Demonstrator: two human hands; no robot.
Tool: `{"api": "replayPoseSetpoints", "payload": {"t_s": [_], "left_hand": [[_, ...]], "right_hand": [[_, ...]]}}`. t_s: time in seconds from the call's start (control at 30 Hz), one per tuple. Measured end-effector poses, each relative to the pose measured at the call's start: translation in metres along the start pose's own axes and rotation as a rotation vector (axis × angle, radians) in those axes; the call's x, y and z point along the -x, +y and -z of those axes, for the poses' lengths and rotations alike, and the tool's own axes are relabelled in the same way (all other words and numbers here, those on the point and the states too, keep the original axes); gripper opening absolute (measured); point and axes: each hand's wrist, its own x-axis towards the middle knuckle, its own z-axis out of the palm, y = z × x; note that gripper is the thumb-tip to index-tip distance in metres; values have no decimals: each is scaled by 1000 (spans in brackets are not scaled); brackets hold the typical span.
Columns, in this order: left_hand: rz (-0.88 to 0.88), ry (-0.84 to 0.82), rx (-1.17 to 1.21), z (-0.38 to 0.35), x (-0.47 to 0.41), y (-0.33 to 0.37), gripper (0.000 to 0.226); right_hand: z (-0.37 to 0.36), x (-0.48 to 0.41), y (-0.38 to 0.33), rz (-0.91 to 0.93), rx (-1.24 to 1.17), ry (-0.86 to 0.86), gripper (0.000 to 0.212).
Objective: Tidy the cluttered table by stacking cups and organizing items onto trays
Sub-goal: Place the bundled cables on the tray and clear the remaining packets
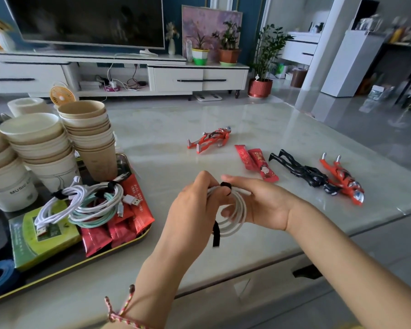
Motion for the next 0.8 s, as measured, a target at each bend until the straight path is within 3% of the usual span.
{"api": "replayPoseSetpoints", "payload": {"t_s": [0.23, 0.33, 0.6, 0.7, 0.8], "left_hand": [[50, -5, -77, -1, -1, -9, 21], [136, -13, -126, 0, -2, -16, 24], [347, -67, -137, 7, -2, -20, 27], [375, -73, -88, 10, -4, -18, 27], [381, -85, -63, 8, -6, -14, 26]], "right_hand": [[-5, -11, -9, 146, -116, 175, 12], [-15, -18, -10, 267, -111, 256, 22], [-30, -29, -1, 545, 338, 366, 8], [-32, -29, 2, 556, 368, 361, 11], [-27, -27, 6, 427, 217, 384, 19]]}}
